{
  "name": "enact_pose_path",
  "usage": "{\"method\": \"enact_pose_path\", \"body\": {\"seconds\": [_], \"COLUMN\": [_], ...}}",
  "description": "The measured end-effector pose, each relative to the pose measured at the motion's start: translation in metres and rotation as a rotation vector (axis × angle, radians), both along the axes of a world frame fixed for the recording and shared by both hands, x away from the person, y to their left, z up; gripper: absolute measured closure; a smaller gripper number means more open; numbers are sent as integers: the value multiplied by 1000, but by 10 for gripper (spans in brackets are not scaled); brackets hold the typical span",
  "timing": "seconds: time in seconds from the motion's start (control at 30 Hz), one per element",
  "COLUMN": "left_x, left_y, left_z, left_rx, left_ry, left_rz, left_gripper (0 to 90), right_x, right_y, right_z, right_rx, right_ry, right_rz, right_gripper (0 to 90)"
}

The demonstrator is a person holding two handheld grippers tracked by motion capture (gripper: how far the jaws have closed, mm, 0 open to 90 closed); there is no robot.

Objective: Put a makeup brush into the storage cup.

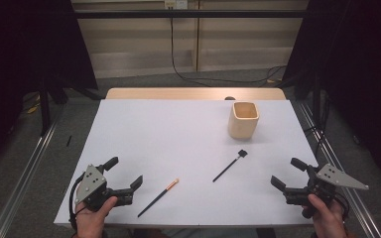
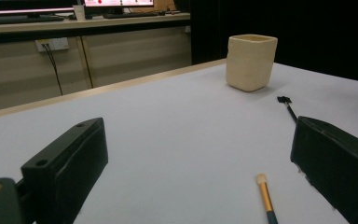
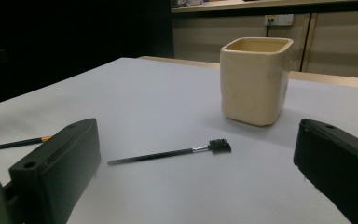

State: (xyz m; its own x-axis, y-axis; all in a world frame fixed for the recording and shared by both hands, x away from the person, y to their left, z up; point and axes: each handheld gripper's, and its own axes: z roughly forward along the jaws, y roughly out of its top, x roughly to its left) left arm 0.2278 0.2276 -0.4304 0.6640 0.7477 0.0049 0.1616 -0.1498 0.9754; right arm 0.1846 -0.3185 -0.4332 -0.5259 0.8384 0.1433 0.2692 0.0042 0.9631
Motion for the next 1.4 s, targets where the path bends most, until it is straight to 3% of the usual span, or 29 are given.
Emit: {"method": "enact_pose_path", "body": {"seconds": [0.07,0.53,0.67,1.2,1.4], "left_x": [-1,-11,-12,-4,2], "left_y": [0,5,5,-9,-13], "left_z": [0,2,4,17,18], "left_rx": [-2,19,19,34,44], "left_ry": [-2,27,31,9,25], "left_rz": [-13,-14,-17,-48,-65], "left_gripper": [38,44,44,41,35], "right_x": [1,4,4,3,3], "right_y": [1,7,7,7,7], "right_z": [0,1,2,2,2], "right_rx": [-22,-53,-41,-43,-37], "right_ry": [-6,-21,-25,-26,-26], "right_rz": [-1,29,27,40,48], "right_gripper": [0,0,0,0,0]}}
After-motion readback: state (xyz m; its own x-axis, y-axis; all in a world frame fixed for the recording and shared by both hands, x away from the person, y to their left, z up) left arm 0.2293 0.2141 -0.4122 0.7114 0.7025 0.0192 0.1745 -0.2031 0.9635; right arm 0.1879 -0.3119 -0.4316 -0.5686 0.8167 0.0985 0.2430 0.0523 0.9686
